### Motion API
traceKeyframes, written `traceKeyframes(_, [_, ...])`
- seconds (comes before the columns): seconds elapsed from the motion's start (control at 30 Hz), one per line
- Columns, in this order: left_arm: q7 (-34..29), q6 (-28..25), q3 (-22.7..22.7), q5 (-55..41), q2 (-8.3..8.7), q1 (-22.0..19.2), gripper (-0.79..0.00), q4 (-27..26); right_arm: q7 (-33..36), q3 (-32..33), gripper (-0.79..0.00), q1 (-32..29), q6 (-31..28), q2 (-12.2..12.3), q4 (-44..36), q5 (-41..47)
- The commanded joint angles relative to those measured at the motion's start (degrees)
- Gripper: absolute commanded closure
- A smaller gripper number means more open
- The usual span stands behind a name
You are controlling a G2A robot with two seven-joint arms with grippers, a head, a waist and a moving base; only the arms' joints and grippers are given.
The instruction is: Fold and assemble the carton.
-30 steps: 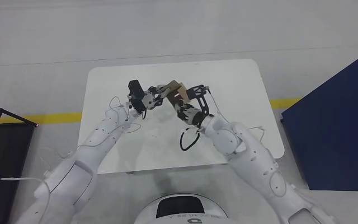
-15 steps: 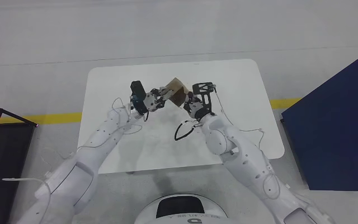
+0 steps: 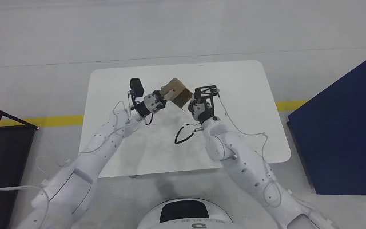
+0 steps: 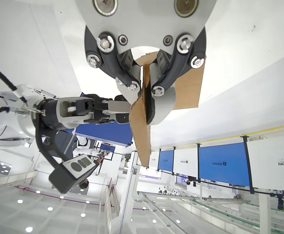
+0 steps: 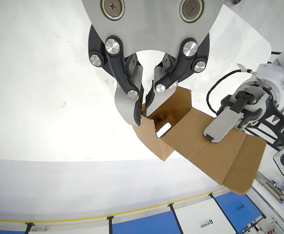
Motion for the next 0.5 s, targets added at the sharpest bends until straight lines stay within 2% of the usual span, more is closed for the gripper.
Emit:
traceKeyframes(0.0, [-0.21, -0.21, 0.12, 0.21, 0.01, -0.16, 0.000, 0.71, 0.32, 0.43, 0.000, -0.83, -2.71, 0.14, -0.55, 0.57])
traceKeyframes(0.23, [-1.40, -1.40, 0.49, -1.17, -0.50, -0.77, 0.000, 2.22, 3.33, 2.25, 0.000, -3.55, -12.66, 0.96, -2.55, 0.99])
traceKeyframes(0.47, [-2.97, -2.97, 0.52, -3.62, -1.23, -1.42, 0.000, 4.46, 5.93, 0.11, 0.000, -2.57, -14.89, 0.53, -2.35, -1.92])
